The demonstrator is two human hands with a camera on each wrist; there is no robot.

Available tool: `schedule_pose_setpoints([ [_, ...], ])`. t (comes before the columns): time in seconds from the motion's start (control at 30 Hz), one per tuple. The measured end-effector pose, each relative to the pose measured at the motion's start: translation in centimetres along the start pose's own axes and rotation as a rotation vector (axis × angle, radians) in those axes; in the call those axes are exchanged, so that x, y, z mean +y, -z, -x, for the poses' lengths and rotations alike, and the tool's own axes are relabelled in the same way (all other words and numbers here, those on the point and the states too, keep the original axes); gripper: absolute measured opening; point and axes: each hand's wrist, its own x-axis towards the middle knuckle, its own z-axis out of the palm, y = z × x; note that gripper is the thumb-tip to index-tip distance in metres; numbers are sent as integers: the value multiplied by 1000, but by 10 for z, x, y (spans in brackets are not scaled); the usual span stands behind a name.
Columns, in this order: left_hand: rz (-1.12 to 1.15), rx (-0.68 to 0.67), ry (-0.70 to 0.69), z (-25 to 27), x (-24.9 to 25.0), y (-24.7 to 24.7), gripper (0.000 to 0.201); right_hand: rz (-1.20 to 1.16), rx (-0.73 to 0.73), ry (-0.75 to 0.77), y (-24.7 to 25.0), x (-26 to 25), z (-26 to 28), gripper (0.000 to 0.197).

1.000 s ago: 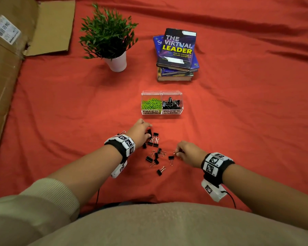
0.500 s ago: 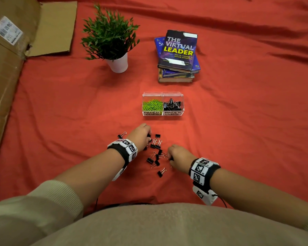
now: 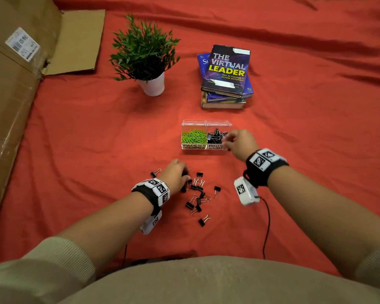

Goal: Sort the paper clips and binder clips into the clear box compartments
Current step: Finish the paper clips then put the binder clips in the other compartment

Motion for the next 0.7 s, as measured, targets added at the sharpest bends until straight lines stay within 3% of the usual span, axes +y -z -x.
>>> schedule_pose_setpoints([
  [0.13, 147, 65, -17, -4, 18, 16, 22, 203, 96, 128, 5, -13, -37, 12],
  [0.3, 285, 102, -48, -25, 49, 38, 20, 521, -86, 253, -10, -5, -41, 26],
  [0.5, 246, 199, -137, -67, 81, 56, 19, 404, 36, 366, -11, 13, 6, 22],
  [0.7, 184, 282, -128, -92, 101, 50, 19, 467, -344, 490, -48, 43, 67, 23],
])
